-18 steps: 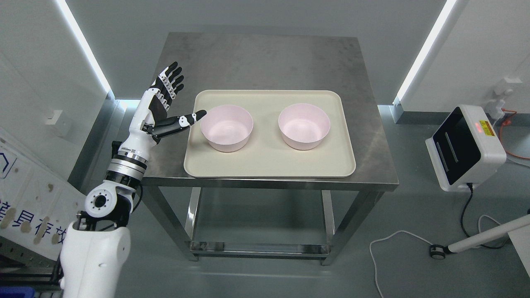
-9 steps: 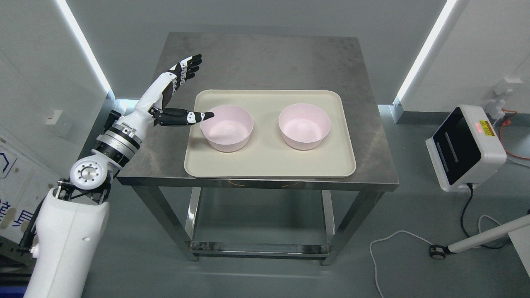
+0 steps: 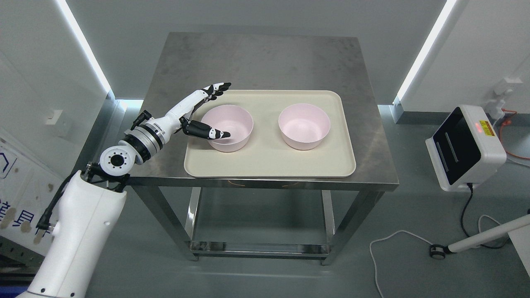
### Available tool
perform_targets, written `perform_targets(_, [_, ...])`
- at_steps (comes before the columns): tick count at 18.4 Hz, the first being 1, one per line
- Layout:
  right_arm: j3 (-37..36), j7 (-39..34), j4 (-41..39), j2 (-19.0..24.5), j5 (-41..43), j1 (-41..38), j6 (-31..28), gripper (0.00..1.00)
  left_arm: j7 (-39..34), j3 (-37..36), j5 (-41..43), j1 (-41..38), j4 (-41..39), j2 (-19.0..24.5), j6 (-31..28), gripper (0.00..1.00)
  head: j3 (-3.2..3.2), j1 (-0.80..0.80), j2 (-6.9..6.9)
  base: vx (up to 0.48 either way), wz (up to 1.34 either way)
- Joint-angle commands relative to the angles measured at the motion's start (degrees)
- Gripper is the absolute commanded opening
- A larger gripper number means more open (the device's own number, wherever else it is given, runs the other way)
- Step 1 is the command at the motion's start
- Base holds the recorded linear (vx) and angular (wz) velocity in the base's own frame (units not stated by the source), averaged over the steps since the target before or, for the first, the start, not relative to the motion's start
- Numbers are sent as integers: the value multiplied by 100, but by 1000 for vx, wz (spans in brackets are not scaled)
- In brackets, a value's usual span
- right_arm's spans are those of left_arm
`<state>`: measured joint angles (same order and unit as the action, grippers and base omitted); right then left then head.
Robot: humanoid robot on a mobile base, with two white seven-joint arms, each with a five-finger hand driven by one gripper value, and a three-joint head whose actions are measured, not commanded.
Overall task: Stack pink IKEA bowls on left shelf middle
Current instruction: 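Reach the left hand toward the pink bowl nearest it, then close the left hand on the rim of that pink bowl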
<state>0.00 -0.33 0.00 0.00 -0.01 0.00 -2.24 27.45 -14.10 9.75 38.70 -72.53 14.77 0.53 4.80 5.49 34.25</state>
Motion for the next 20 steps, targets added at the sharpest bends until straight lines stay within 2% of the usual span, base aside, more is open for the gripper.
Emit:
perform_targets(1, [-62, -2, -193, -100, 1, -167, 22, 100, 41, -216, 141, 479, 1030, -317, -220, 90, 0, 0, 0, 0, 0])
perform_targets(7, [-62, -2, -193, -100, 1, -167, 30, 100, 102, -216, 150, 735, 1259, -299, -220, 76, 0, 0, 0, 0, 0])
perform_targets(9, [-62, -2, -193, -100, 1, -167, 22, 100, 383, -225, 185, 735, 1320, -290, -211, 73, 0, 0, 0, 0, 0])
perform_targets(13, [-62, -2, -193, -100, 1, -167, 22, 100, 410, -207, 185, 735, 1470, -264, -194, 67, 0, 0, 0, 0, 0])
perform_targets(17, [-70, -2, -193, -100, 1, -167, 22, 100, 401, 29, 168, 752, 1470, -308, -158, 53, 0, 0, 0, 0, 0])
perform_targets(20, [-62, -2, -193, -100, 1, -167, 22, 100, 410, 65, 159, 753, 1479, -308, -141, 46, 0, 0, 0, 0, 0])
